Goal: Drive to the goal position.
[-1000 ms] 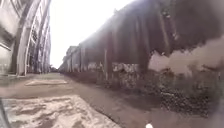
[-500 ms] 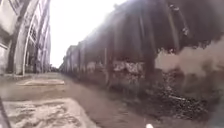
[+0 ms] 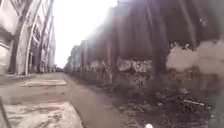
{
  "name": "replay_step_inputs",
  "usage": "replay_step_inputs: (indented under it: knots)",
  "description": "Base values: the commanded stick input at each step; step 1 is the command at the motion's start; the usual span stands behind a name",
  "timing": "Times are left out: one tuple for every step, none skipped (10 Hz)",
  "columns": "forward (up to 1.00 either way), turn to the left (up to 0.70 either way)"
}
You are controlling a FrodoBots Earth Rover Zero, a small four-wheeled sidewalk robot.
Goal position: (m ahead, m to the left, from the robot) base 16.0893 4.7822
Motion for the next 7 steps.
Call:
replay_step_inputs:
  knots:
    - [0.7, 0.28]
    - [0.7, 0.28]
    - [0.7, 0.28]
    - [0.7, 0.28]
    - [0.7, 0.28]
    - [0.7, 0.28]
    - [0.7, 0.28]
